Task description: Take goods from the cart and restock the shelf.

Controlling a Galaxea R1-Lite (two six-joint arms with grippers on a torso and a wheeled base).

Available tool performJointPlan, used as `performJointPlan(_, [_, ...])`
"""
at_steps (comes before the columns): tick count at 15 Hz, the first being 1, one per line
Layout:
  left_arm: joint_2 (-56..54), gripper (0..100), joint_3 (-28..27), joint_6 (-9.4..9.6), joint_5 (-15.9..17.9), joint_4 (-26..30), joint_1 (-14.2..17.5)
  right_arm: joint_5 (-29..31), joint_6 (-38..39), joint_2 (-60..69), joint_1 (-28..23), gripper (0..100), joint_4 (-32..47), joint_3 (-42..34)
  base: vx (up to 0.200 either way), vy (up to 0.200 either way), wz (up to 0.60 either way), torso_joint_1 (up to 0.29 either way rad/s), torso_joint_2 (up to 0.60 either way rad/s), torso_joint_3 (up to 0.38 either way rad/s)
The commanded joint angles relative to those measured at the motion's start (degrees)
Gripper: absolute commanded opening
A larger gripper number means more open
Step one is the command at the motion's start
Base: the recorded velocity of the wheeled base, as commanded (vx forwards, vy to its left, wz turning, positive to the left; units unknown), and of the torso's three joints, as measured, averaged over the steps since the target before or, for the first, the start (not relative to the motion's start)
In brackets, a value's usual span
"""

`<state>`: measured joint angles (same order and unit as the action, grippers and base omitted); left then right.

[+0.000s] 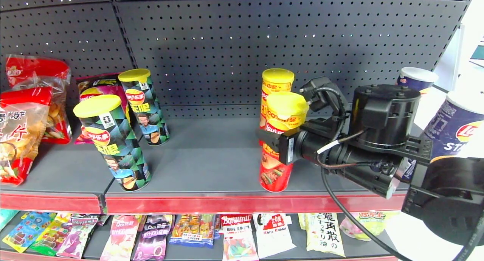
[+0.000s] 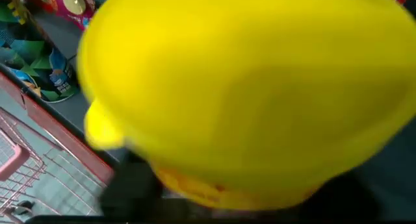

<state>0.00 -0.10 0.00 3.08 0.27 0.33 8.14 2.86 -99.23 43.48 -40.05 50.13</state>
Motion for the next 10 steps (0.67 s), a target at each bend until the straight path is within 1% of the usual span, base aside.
performJointPlan(1, [0.1, 100, 0.0, 0.00, 0.0, 0.0, 0.0, -0.1, -0.5, -0.1, 0.1, 0, 0.0, -0.7, 0.000, 0.000, 0.00, 0.000, 0.00, 0.000])
performJointPlan(4, [0.1, 100, 0.0, 0.00, 0.0, 0.0, 0.0, -0.7, -0.6, 0.6, 0.1, 0, 0.1, -0.6, 0.000, 0.000, 0.00, 0.000, 0.00, 0.000])
performJointPlan(5, [0.1, 100, 0.0, 0.00, 0.0, 0.0, 0.0, -2.4, -0.7, 1.2, 0.0, 0, 0.1, -0.6, 0.000, 0.000, 0.00, 0.000, 0.00, 0.000])
performJointPlan(7, [0.1, 100, 0.0, 0.00, 0.0, 0.0, 0.0, -8.3, -2.3, 2.2, -1.6, 0, 0.1, -0.2, 0.000, 0.000, 0.00, 0.000, 0.00, 0.000])
performJointPlan(8, [0.1, 100, 0.0, 0.00, 0.0, 0.0, 0.0, -10.0, -3.7, 2.3, -2.3, 0, 0.0, 0.0, 0.000, 0.000, 0.00, 0.000, 0.00, 0.000])
performJointPlan(10, [0.1, 100, 0.0, 0.00, 0.0, 0.0, 0.0, -16.2, -7.3, 2.3, -4.7, 0, 0.0, 0.3, 0.000, 0.000, 0.00, 0.000, 0.00, 0.000])
